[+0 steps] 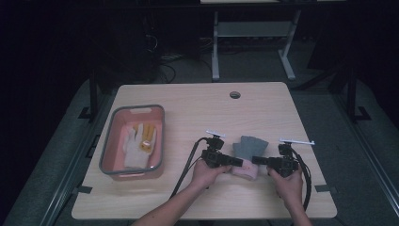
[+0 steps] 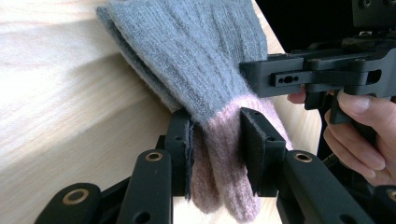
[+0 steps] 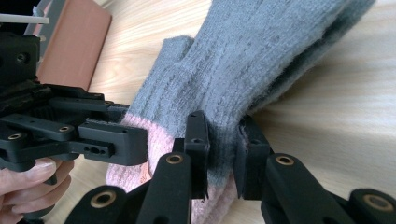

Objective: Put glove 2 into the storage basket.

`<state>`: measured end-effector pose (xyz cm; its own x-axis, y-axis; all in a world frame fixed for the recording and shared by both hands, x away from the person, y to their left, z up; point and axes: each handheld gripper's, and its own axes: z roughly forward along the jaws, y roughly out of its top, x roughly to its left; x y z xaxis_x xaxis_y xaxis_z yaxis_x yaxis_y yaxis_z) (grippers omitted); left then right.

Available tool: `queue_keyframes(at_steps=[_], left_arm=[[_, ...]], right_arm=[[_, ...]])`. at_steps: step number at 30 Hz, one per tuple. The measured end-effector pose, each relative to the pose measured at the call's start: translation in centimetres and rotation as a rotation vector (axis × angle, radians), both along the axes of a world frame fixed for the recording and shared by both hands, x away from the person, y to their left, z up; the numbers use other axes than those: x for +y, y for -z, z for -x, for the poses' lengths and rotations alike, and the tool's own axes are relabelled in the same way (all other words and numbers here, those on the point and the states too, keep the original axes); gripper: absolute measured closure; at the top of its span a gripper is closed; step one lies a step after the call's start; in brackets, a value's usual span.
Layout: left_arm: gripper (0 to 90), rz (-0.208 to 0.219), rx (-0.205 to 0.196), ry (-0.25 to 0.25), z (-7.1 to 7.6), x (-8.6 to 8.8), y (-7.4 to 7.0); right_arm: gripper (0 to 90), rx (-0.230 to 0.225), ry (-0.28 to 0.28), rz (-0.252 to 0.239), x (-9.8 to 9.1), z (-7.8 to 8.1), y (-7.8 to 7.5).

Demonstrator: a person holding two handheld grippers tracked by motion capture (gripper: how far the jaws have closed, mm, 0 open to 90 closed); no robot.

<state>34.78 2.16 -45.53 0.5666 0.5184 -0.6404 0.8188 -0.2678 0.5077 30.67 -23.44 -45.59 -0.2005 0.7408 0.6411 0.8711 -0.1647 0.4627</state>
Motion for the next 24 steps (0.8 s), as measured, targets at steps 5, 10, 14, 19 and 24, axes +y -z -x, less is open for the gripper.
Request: queue_keyframes(at_steps=[5, 10, 14, 19, 24], left_arm=[[65.6, 0.009, -0.001, -0.012, 0.2, 0.6, -0.6], [65.6, 0.021, -0.019, -0.013, 0.1, 1.4, -1.3], [65.7, 0.027, -0.013, -0.022, 0.2, 2.0, -1.7], [65.6, 0.038, -0.025, -0.028, 0.2, 2.6, -2.2], [65.6, 0.041, -0.028, -0.031, 0.2, 3.4, -2.6]], right_arm=[[77.4, -0.007, -0.021, 0.002, 0.5, -0.2, -0.7], [77.4, -0.015, -0.037, -0.007, 1.0, -0.4, -1.3], [77.4, -0.020, -0.046, -0.008, 1.4, -0.6, -1.9], [77.3, -0.023, -0.066, -0.016, 1.9, -0.9, -2.5], [77.3, -0.024, -0.082, -0.016, 2.5, -1.2, -3.1]])
